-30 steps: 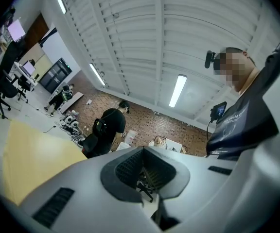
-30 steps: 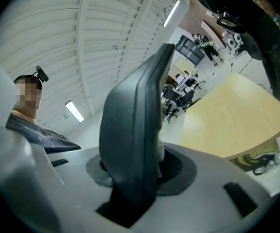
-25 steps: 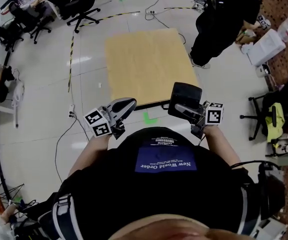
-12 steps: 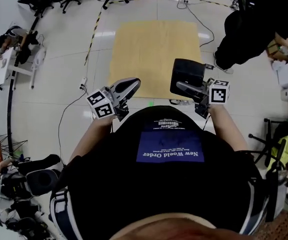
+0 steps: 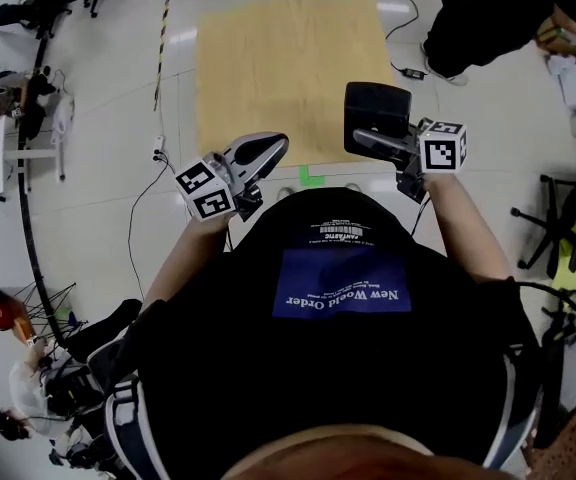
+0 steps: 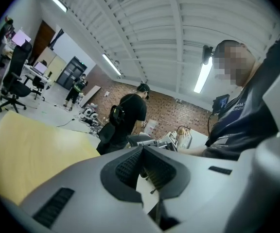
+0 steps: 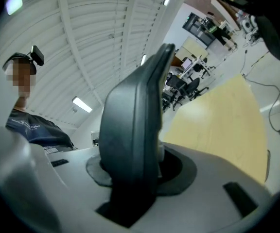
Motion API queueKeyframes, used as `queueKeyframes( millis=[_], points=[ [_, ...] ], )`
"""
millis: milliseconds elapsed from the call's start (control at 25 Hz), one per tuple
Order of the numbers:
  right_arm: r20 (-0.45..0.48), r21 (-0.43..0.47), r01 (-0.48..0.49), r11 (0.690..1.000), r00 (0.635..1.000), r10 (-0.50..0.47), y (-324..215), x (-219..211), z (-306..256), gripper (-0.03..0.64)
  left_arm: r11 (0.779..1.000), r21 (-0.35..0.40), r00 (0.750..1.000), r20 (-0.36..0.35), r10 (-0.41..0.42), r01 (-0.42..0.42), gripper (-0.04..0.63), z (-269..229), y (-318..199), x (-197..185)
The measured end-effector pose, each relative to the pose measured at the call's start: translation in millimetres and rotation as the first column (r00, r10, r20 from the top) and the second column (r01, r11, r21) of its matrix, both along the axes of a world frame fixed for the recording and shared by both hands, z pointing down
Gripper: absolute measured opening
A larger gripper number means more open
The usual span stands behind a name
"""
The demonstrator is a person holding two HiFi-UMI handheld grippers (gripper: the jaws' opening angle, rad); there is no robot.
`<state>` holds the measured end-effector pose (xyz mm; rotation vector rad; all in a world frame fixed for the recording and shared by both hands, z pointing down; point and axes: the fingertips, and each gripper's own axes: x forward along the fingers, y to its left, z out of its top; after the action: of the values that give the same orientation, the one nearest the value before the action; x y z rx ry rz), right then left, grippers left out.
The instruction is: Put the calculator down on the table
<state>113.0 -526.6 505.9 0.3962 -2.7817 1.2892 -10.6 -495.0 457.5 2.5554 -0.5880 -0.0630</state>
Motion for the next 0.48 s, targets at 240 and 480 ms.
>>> queueKeyframes(
  millis=[240,480],
  points=[
    [-0.12,-0.095,-0.068,0.993,0.991,0.056,-3,19,54,0.141,0.991,-0.028,0.991,-0.008,0.134,-0.134,0.008,31,-22,17],
    [-0.29,-0.242,-0.088,0.966,0.957,0.015,13,76,139,0.141,0.959,-0.121,0.966,-0.031,0.256,-0.258,0.008,78,-4,59]
  ],
)
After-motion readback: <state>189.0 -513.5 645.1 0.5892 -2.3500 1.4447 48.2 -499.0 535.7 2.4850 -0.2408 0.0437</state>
